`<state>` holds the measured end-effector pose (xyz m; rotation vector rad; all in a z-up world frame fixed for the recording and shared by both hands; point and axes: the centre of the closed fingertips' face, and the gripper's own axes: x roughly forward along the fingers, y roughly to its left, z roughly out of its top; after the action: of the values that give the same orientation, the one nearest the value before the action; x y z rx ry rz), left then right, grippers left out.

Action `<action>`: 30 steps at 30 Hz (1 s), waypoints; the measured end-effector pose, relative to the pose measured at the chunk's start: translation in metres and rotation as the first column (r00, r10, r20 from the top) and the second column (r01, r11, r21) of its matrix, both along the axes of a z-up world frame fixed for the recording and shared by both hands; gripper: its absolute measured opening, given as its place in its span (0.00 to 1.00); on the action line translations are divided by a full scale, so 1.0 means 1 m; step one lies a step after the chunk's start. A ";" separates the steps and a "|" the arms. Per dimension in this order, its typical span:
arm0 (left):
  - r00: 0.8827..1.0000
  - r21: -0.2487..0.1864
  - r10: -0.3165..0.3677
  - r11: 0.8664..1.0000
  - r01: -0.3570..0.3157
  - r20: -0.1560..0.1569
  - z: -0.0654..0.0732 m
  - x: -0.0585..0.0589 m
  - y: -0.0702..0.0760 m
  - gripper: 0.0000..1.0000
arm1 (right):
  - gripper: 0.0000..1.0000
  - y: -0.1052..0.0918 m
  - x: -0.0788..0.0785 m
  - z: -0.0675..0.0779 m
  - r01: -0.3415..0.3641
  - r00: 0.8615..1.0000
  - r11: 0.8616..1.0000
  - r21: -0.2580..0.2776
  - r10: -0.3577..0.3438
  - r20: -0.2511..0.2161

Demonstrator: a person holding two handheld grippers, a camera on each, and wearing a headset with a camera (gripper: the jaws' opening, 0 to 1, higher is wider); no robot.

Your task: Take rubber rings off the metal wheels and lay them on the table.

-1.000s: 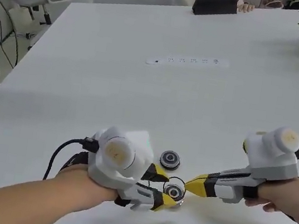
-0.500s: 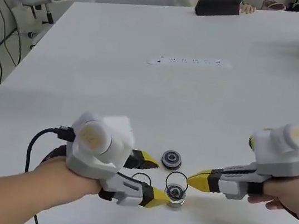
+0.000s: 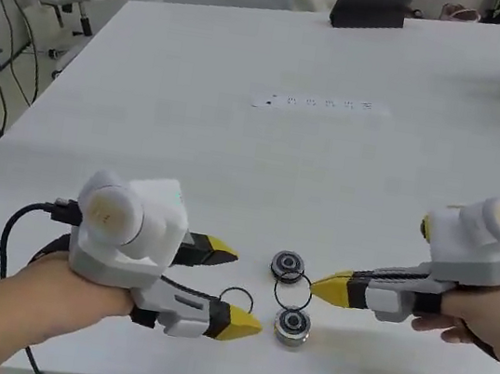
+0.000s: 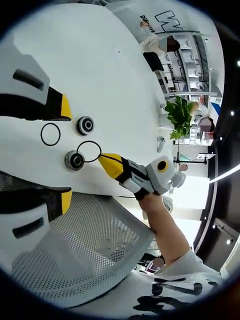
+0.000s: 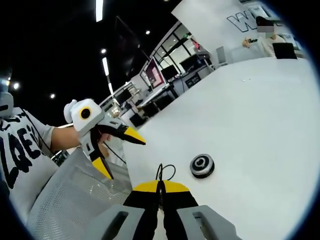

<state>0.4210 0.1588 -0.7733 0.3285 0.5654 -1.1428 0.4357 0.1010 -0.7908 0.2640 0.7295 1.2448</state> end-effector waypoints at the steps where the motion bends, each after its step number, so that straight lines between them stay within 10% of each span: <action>1: 1.000 -0.001 0.006 1.000 -0.006 -0.002 0.000 0.000 0.002 0.52 | 0.00 0.001 0.001 0.001 -0.001 1.000 1.000 0.002 0.001 0.000; 30: 0.990 0.020 0.132 0.991 -0.133 0.040 0.001 0.010 0.060 0.66 | 0.00 0.046 0.014 -0.010 -0.032 0.999 0.999 0.000 0.032 -0.022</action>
<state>0.4313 0.2190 -0.7723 0.3272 0.5582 -1.0009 0.4497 0.1474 -0.8009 0.2667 0.7557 1.2741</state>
